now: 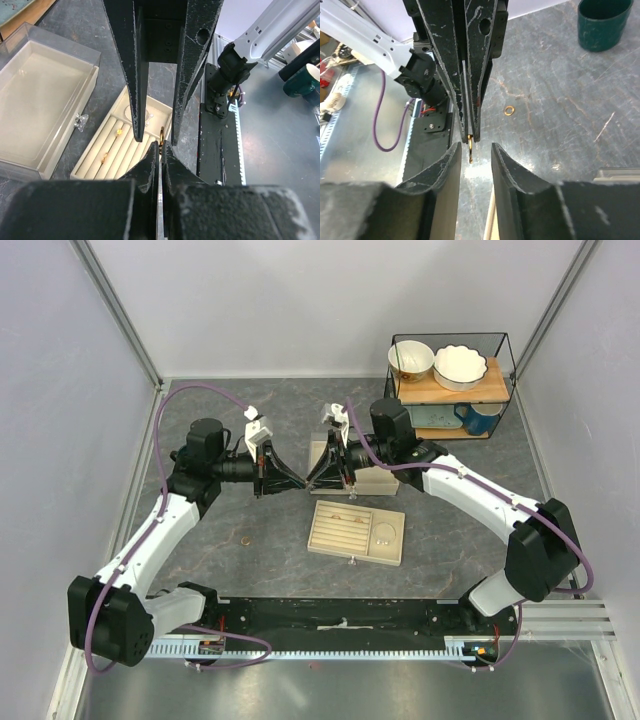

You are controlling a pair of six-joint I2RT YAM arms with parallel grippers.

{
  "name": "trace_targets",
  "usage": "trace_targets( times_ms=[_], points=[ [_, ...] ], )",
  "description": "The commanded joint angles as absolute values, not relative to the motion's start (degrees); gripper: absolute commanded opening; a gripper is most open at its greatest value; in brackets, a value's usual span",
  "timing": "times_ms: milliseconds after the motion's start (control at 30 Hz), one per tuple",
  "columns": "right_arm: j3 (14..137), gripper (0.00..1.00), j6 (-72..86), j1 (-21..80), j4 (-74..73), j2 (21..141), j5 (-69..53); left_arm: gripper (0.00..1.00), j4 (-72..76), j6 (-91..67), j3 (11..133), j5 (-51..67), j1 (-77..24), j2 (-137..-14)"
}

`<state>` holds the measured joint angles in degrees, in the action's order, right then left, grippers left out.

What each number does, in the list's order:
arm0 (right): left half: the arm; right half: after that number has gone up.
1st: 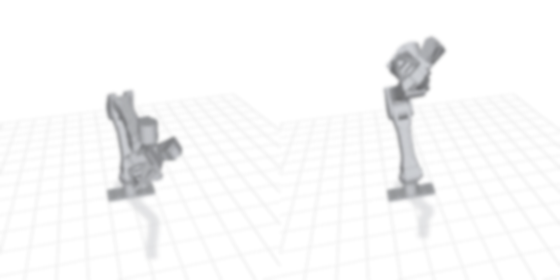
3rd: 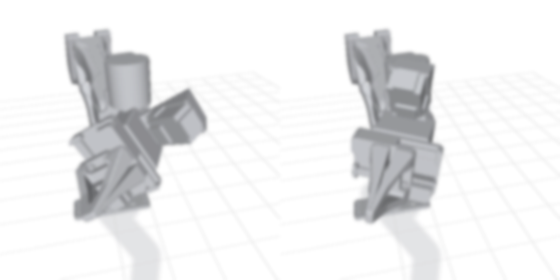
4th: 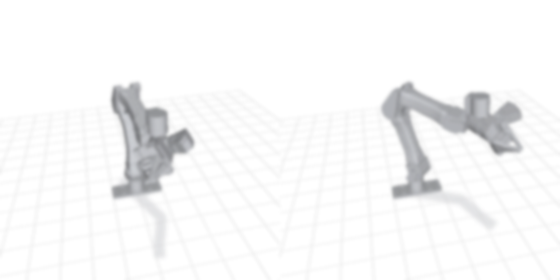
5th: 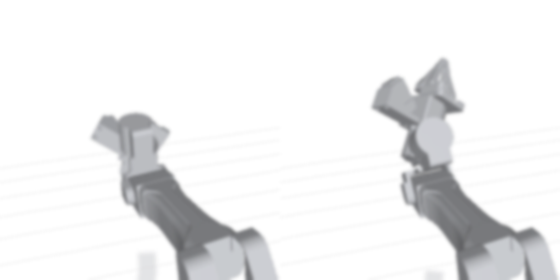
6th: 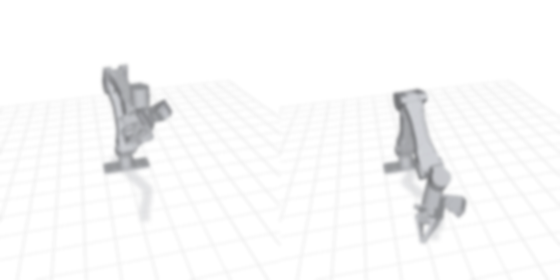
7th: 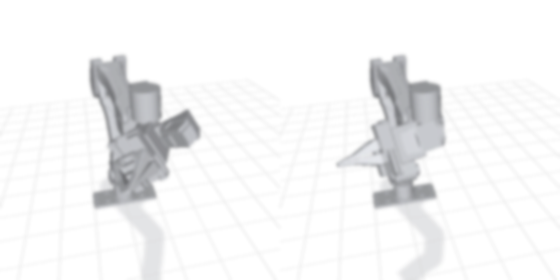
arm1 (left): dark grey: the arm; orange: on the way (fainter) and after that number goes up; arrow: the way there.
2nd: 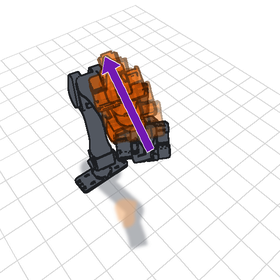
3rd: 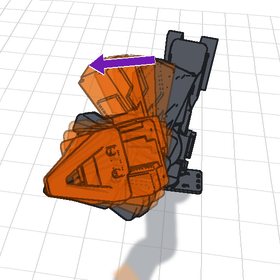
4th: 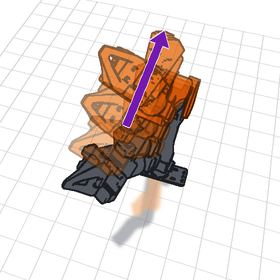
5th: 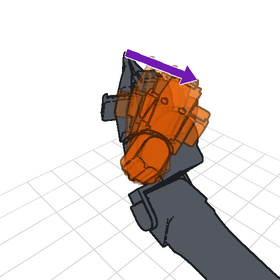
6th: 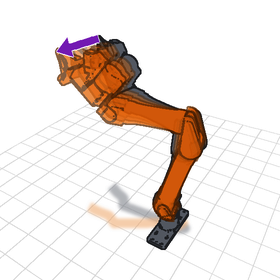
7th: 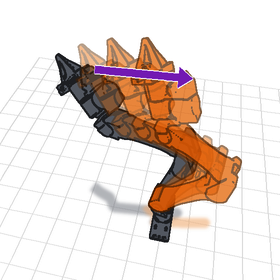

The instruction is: Organize the mixed jewelry

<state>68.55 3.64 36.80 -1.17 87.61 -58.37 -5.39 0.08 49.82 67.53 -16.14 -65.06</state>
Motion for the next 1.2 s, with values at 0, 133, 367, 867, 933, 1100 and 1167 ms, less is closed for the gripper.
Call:
trace_targets(
  times_ms=[0, 133, 367, 867, 933, 1100, 1167],
  points=[
    [70.1, 0.42, 0.4, 37.0, -3.8, 86.8, -56.0, 0.02, -3.2, -1.8, 49.5, 65.9, -16.3, -63.8],
    [69.8, 0.56, -4.0, 36.9, -7.4, 85.2, -52.2, 0.02, -5.3, -0.1, 50.9, 65.2, -16.2, -64.2],
    [68.6, 0.67, -8.7, 33.7, -12.6, 79.1, -44.8, 0.01, -23.9, 20.0, 60.9, 59.7, -18.2, -68.5],
    [60.6, 0.68, -10.0, 24.3, -17.4, 67.7, -21.3, 0.01, -47.6, 52.4, 74.8, 19.6, -44.7, -87.2],
    [60.1, 0.68, -9.8, 23.2, -18.0, 67.5, -20.5, 0.02, -47.7, 53.1, 75.3, 19.4, -46.4, -90.3],
    [58.9, 0.67, -7.5, 17.3, -18.8, 67.5, -22.0, 0.02, -47.5, 55.5, 75.8, 17.1, -48.5, -94.7],
    [58.4, 0.67, -6.9, 14.8, -19.0, 67.7, -22.8, 0.02, -47.2, 56.1, 75.6, 16.8, -48.7, -96.0]
  ],
)
